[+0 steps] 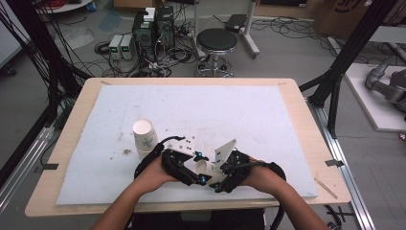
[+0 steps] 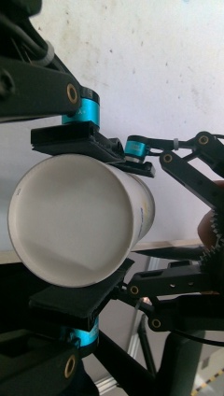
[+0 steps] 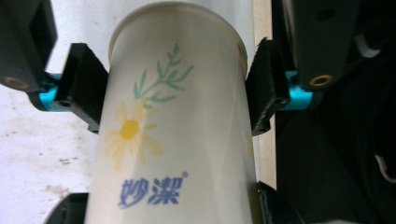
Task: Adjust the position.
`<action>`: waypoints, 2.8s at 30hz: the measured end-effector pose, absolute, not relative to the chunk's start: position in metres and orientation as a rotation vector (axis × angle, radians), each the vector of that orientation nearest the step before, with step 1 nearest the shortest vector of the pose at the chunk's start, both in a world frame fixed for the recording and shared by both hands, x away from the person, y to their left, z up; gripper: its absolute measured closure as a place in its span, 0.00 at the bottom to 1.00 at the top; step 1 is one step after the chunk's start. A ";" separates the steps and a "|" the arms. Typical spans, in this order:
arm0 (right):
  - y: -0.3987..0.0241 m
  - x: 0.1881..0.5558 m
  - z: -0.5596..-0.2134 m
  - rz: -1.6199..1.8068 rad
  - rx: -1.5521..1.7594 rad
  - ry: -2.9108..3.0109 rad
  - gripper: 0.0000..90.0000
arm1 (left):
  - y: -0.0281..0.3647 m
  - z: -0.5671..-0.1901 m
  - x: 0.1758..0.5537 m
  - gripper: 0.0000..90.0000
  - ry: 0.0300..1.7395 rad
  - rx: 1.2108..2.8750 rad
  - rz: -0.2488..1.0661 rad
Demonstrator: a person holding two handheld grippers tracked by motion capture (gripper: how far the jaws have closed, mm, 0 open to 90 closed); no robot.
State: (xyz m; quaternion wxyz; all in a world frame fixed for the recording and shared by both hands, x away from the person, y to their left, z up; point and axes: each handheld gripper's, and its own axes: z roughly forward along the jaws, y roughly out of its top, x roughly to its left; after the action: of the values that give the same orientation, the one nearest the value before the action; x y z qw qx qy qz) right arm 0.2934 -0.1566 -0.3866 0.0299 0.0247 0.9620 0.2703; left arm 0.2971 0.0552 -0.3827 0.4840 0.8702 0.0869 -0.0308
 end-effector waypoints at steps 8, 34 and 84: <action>-0.179 0.294 -0.379 1.109 0.216 2.880 0.23 | 0.067 -0.387 0.296 0.41 0.244 2.028 -0.075; -0.238 0.273 -0.397 1.597 0.460 2.480 0.23 | 0.096 -0.398 0.288 0.41 0.294 1.791 0.033; -0.227 0.272 -0.410 1.854 0.302 2.499 0.29 | 0.082 -0.397 0.280 0.41 0.154 1.644 -0.069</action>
State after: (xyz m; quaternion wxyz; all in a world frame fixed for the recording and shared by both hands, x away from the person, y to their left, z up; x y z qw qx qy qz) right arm 0.2723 -0.2265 -0.4097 0.0076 0.0965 0.7993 0.5930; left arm 0.2797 0.0816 -0.3974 0.6775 0.7317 0.0684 -0.0307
